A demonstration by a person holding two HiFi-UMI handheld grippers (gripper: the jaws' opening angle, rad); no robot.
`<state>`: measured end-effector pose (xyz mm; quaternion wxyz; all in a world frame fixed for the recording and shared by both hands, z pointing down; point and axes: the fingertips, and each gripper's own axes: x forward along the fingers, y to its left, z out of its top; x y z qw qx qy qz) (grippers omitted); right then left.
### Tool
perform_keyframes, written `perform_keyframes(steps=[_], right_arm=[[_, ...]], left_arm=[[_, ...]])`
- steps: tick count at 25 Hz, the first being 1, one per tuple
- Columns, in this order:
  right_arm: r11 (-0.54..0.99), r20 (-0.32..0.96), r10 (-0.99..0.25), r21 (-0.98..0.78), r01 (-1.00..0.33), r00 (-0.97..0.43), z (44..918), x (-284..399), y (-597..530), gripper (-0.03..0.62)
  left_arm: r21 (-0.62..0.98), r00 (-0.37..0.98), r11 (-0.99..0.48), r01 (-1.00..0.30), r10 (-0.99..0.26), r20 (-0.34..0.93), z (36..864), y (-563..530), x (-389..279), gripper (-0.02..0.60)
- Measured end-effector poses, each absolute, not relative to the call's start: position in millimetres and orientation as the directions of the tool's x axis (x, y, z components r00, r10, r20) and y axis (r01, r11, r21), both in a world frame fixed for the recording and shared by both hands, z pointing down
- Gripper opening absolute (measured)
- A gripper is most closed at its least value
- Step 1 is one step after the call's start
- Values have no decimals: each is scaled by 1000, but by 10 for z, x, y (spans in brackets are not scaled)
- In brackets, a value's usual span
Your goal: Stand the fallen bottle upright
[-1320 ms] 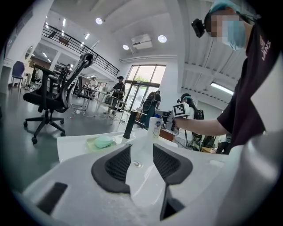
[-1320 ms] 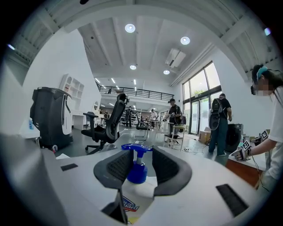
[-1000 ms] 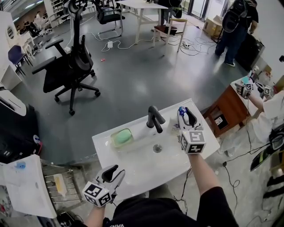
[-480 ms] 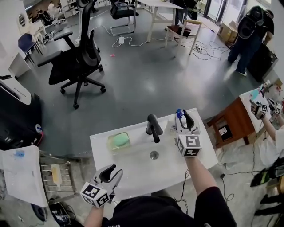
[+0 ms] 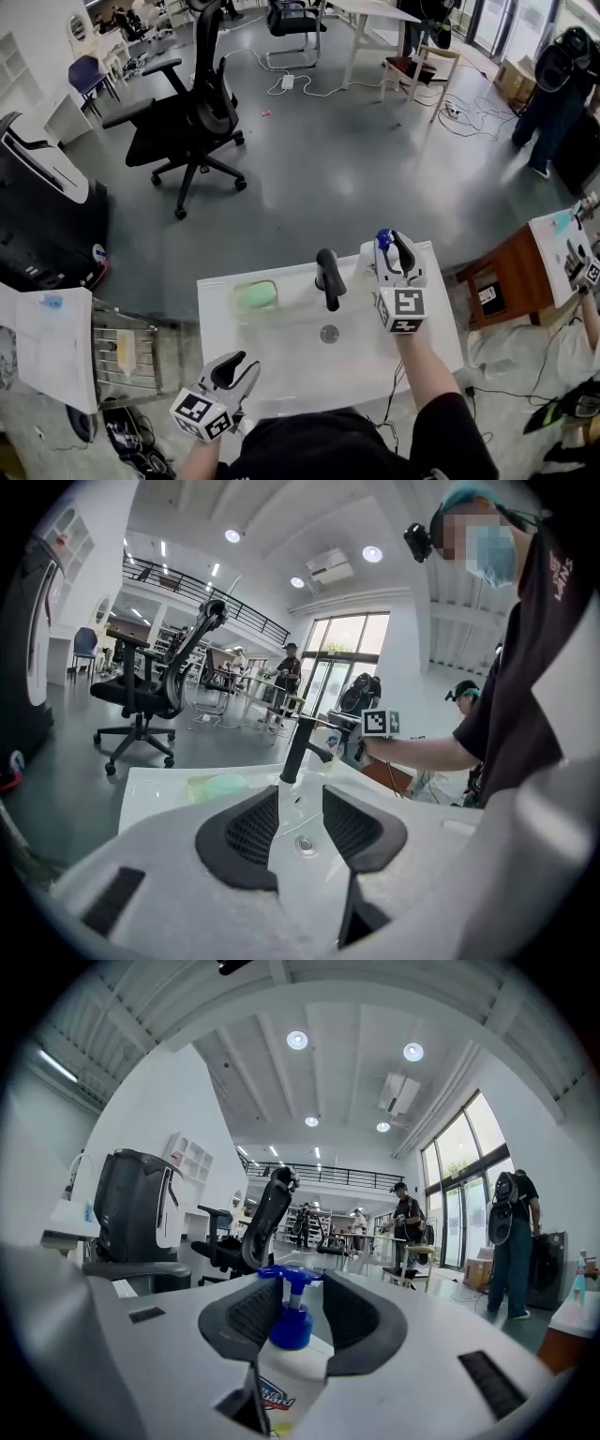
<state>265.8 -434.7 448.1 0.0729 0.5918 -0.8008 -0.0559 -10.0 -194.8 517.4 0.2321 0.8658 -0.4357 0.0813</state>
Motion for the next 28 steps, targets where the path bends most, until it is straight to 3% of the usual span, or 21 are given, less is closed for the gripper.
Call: perform_keyframes(steps=[17, 28], right_arm=[[299, -39, -950, 160, -941, -309, 4650, 2684, -4285, 140], [291, -3, -955, 183, -939, -296, 4689, 2699, -4226, 170]], left_arm=[[285, 581, -506, -814, -721, 379, 5163, -1854, 20, 161], [292, 608, -533, -794, -701, 373, 5176, -1868, 96, 161]])
